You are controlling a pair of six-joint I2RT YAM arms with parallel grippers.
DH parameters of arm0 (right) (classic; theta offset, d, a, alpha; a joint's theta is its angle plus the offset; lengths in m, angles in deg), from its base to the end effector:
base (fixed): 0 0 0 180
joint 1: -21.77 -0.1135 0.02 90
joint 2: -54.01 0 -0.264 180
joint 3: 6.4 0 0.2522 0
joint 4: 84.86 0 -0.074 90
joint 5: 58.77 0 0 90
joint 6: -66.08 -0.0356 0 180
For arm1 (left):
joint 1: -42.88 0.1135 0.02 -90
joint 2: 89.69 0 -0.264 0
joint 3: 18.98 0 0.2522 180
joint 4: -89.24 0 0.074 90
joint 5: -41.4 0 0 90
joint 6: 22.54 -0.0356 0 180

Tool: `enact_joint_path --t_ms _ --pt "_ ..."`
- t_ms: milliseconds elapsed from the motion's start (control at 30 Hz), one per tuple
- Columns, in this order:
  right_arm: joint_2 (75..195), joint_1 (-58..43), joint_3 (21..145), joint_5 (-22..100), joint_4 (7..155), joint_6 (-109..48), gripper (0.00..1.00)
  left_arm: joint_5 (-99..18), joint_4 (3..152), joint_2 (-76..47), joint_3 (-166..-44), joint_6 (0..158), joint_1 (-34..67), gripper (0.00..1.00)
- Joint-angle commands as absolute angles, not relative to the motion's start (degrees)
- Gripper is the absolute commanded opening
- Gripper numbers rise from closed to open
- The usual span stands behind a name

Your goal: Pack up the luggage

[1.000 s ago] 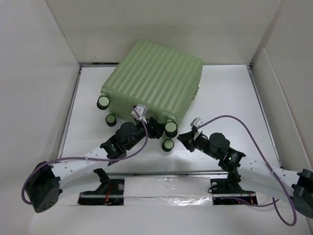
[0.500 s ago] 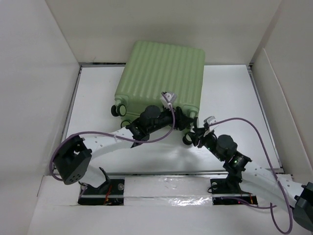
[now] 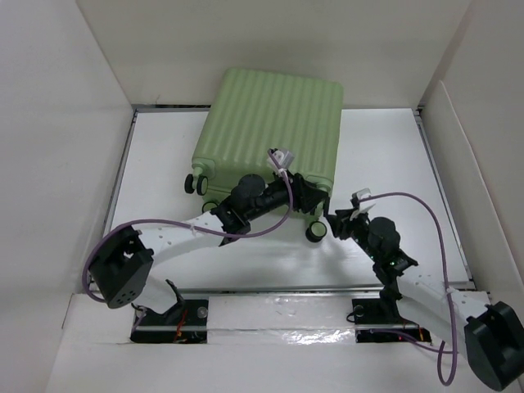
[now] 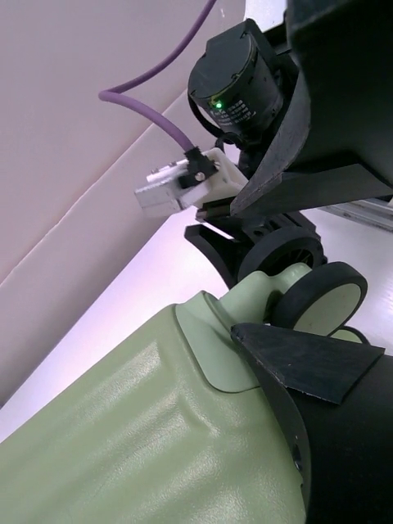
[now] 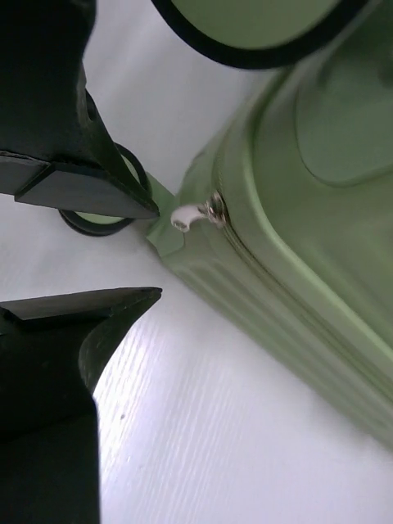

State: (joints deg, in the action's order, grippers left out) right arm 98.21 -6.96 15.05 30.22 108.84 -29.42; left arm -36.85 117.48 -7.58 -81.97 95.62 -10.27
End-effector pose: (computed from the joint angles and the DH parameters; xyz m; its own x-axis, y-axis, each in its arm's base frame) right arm 0.1507 0.0819 0.1828 -0.1819 0.0096 -0.9833 -0.4500 0.8883 0.0919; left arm 0.1918 -0.2680 0.3096 -0.3428 -0.3130 -0.8857 0.8419 0.3159 -0.4375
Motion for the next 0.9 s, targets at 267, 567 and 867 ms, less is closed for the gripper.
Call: enact_joint_path --t_ms 267,567,867 --pt "104.7 -6.4 17.6 37.5 120.0 -25.1 0.48 -41.3 110.5 -17.4 -75.6 95.7 -10.0 0.51" --pt "113.6 -5.3 19.7 38.1 128.6 -24.7 0.36 -33.8 110.6 -15.7 -71.8 97.2 -10.6 0.51" --pt "108.0 -10.1 16.9 32.0 130.6 -25.7 0.0 -30.5 113.9 -7.1 -80.0 96.0 -10.6 0.5"
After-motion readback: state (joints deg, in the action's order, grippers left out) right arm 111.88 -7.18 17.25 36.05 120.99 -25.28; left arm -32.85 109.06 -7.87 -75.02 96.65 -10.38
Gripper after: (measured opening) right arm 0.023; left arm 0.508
